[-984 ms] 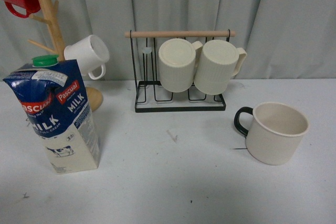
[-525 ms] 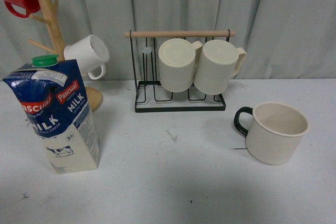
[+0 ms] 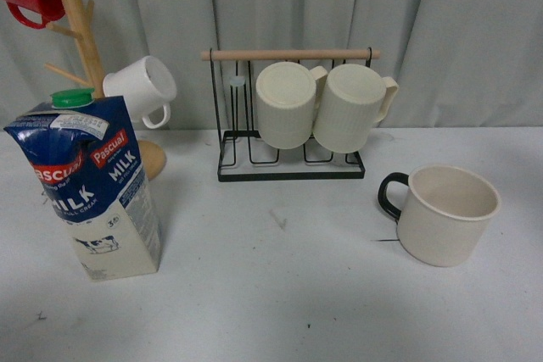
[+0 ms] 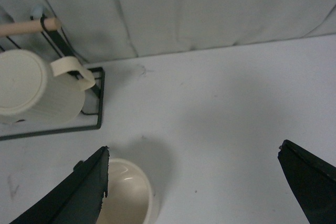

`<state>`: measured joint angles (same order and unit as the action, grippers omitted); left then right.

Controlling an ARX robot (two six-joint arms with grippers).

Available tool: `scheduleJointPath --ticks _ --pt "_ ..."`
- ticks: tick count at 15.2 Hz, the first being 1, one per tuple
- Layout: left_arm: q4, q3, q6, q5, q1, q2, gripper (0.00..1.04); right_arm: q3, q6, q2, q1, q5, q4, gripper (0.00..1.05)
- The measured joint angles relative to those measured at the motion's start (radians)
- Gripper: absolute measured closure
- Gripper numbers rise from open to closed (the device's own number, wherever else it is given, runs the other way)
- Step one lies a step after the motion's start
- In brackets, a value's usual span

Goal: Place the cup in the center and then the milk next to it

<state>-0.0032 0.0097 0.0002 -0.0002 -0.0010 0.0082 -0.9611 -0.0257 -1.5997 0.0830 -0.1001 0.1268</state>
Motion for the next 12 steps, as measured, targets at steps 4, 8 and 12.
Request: scheduleJointPath --ticks 4,8,12 --pt "0.000 0.000 0.000 0.000 0.000 0.000 0.07 -0.074 -0.038 -0.166 -0.010 -0.054 -0.091 0.07" --pt "0.000 0.000 0.000 0.000 0.000 0.000 0.07 -0.083 -0.064 -0.274 -0.004 -0.138 -0.101 0.07" --pt "0.000 0.000 0.000 0.000 0.000 0.000 0.07 -0.083 -0.077 -0.306 -0.012 -0.211 -0.089 0.07"
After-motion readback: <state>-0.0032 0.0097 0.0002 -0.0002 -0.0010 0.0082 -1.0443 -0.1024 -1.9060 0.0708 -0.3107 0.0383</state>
